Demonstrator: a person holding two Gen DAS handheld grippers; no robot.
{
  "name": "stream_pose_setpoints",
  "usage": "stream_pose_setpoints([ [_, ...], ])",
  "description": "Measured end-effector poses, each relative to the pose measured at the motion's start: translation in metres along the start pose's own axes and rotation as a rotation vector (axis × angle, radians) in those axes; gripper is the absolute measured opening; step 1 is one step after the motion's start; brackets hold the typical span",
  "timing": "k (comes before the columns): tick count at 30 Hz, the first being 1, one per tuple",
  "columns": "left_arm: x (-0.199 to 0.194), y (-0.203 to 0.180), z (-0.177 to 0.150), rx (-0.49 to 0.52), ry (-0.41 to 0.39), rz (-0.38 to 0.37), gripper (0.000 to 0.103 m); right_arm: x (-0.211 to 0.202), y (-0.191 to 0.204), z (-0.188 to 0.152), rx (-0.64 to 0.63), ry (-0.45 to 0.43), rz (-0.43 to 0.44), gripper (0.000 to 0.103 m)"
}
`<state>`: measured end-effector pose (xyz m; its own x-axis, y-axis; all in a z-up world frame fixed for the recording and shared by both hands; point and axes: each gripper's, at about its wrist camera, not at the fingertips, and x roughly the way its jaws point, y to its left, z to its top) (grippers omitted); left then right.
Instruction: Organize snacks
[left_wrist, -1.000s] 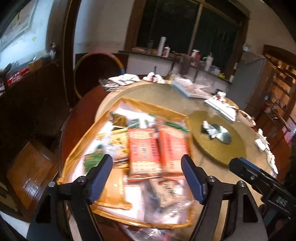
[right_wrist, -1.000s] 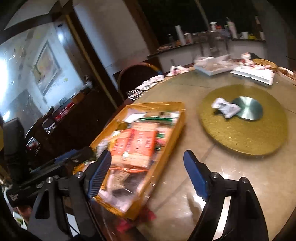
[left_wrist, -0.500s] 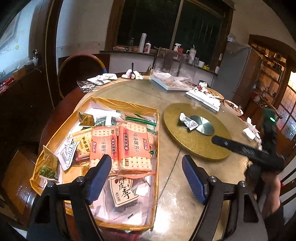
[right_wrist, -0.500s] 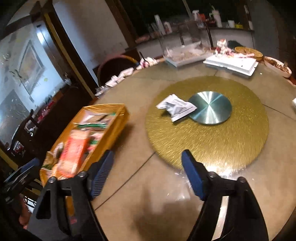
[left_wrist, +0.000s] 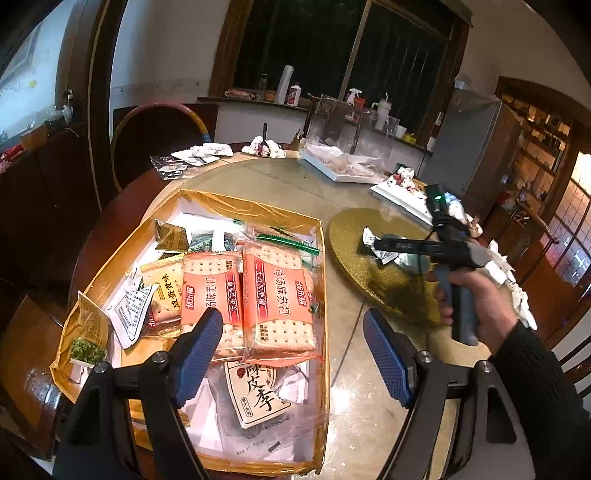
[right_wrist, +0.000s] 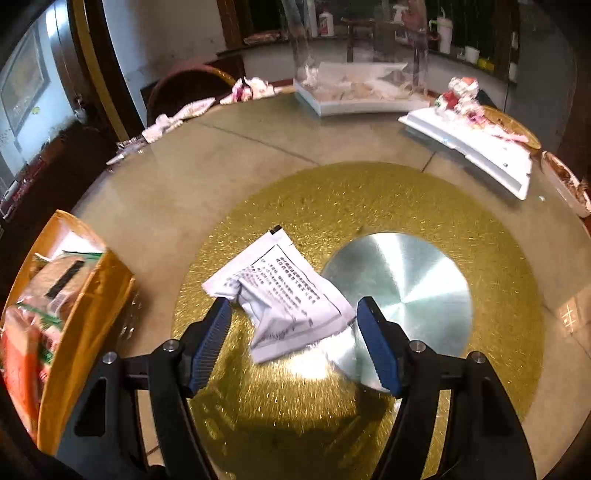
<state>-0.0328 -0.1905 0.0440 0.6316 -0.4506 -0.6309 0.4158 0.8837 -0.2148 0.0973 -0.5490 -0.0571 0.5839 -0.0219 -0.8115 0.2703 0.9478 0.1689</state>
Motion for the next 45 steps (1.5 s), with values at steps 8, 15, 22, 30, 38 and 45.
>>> stream_pose_setpoints([
  [8,-0.002,-0.002,-0.001,0.009,0.001,-0.006,0.078,0.006,0.024,-0.001,-0.124,0.016,-0.081,0.05],
  [15,-0.008,-0.009,-0.006,0.01,0.006,-0.018,0.078,-0.014,0.044,-0.03,-0.178,0.025,-0.079,0.044],
  [22,-0.008,-0.034,-0.019,0.027,0.081,-0.143,0.078,-0.08,0.062,-0.126,-0.153,0.022,-0.008,0.043],
  [30,0.012,-0.089,-0.058,0.124,0.262,-0.311,0.078,-0.155,0.058,-0.229,-0.031,-0.014,0.146,0.04],
  [38,0.001,-0.063,-0.041,0.024,0.159,-0.203,0.074,-0.137,0.049,-0.213,0.182,0.008,0.331,0.041],
  [45,-0.009,-0.035,-0.029,-0.021,0.098,-0.141,0.074,-0.102,0.049,-0.185,0.423,0.032,0.474,0.043],
])
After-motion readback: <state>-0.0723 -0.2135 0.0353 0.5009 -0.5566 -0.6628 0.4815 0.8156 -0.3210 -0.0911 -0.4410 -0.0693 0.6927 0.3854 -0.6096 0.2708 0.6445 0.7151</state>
